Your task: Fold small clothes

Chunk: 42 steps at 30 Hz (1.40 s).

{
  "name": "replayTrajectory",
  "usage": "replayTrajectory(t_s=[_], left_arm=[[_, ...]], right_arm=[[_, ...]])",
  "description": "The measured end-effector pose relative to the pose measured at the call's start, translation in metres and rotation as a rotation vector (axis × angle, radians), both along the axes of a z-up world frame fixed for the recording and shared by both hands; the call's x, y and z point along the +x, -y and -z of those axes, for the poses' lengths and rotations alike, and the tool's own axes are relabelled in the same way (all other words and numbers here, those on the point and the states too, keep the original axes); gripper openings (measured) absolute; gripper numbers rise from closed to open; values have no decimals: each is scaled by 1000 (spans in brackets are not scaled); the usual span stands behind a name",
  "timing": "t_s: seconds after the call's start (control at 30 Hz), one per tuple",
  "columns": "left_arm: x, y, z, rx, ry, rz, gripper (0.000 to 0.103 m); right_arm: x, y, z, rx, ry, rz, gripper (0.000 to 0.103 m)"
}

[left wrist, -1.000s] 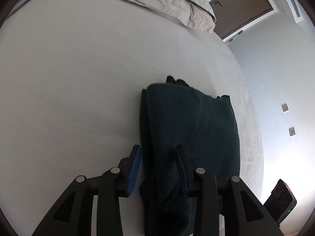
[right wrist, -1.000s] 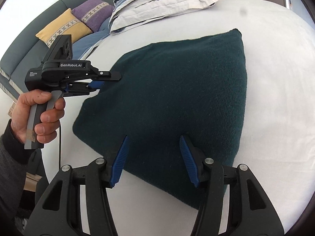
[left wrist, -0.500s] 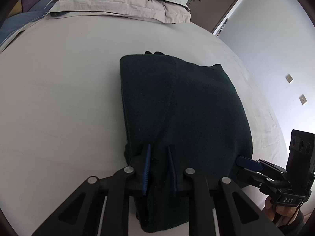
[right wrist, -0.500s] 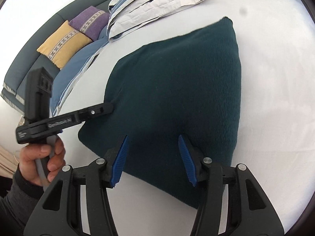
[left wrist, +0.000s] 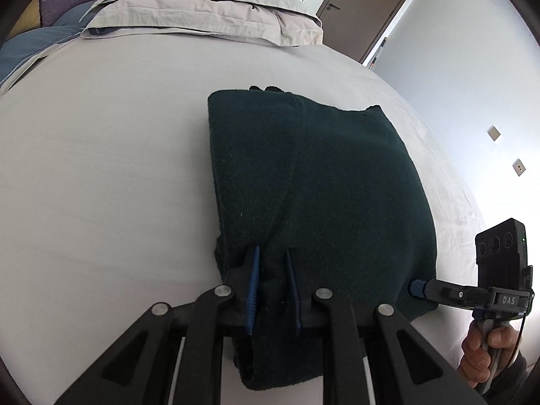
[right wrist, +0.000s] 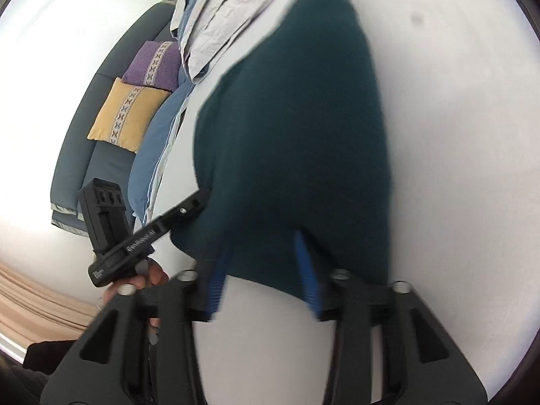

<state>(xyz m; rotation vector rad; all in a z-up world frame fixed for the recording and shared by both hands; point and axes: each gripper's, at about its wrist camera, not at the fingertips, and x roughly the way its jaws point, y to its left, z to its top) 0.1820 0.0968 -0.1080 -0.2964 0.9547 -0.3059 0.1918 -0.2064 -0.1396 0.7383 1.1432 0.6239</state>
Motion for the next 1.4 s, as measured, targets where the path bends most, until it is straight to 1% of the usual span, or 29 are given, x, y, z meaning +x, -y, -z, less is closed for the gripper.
replayTrajectory(t_s=[0.03, 0.07, 0.13, 0.17, 0.23, 0.27, 0.3, 0.33, 0.37, 0.4, 0.47, 0.53, 0.63, 0.7, 0.77, 0.8, 0.87, 0.9, 0.97, 1.03, 1.07, 1.1, 1.13, 1.17, 1.23, 1.3, 1.4], left_arm=[[0, -1, 0, -4, 0, 2, 18], [1, -3, 0, -9, -2, 5, 19], [2, -9, -6, -31, -18, 0, 19], [4, -14, -14, -32, -22, -20, 19], [2, -21, -33, -24, 10, -59, 26], [4, -21, -44, -30, 35, -62, 29], [8, -19, -55, -28, 62, -56, 36], [14, -14, -63, -17, 81, -47, 40], [22, -7, -70, -3, 94, -33, 41], [31, 2, -74, 13, 99, -14, 41], [53, 20, -73, 36, 93, 10, 41], [76, 35, -64, 32, 67, 27, 41], [108, 52, -40, 74, 6, 33, 41], [121, 56, -19, 101, -48, 36, 41], [123, 56, -12, 106, -31, 38, 42], [123, 56, -10, 98, -27, 36, 42], [123, 55, -8, 91, -20, 34, 42], [123, 56, -6, 93, -18, 33, 42], [125, 60, -5, 108, -13, 35, 42], [126, 62, -4, 117, -9, 35, 43], [126, 63, -4, 118, -8, 35, 43], [126, 62, -4, 117, -5, 35, 43], [125, 62, -3, 115, -2, 35, 43], [124, 60, -3, 113, 1, 34, 43], [117, 58, -4, 114, 8, 35, 43], [116, 57, -4, 114, 9, 34, 43], [115, 57, -4, 116, 10, 35, 43]], right_arm=[[0, 7, 2, 30, -16, 12, 26], [0, 12, 1, 35, -22, 15, 26], [1, 17, -7, 12, -17, 8, 29], [1, 21, -16, 10, -9, 6, 29], [9, 29, -35, 28, 26, 15, 33], [13, 33, -44, 42, 42, 26, 37], [24, 36, -51, 56, 52, 39, 49], [36, 38, -60, 67, 64, 59, 54], [49, 38, -67, 79, 75, 74, 57], [63, 33, -69, 105, 78, 73, 57], [96, 27, -65, 153, 47, 84, 57], [124, 18, -58, 153, 23, 109, 57], [162, 10, -43, 161, -38, 106, 57], [179, 10, -30, 141, -67, 126, 55], [193, 18, -19, 126, -75, 173, 55], [200, 19, -7, 124, -81, 197, 55], [212, 31, 12, 154, -112, 241, 54], [218, 34, 21, 170, -115, 256, 52], [224, 39, 25, 150, -104, 273, 47], [229, 40, 23, 126, -97, 285, 47], [227, 42, 18, 99, -87, 297, 49], [219, 47, 10, 77, -69, 310, 50], [210, 50, 1, 76, -43, 316, 52], [199, 51, -9, 96, -20, 306, 52], [176, 47, -25, 135, 13, 251, 52], [149, 37, -40, 151, 51, 180, 52], [118, 16, -47, 184, 64, 70, 52]])
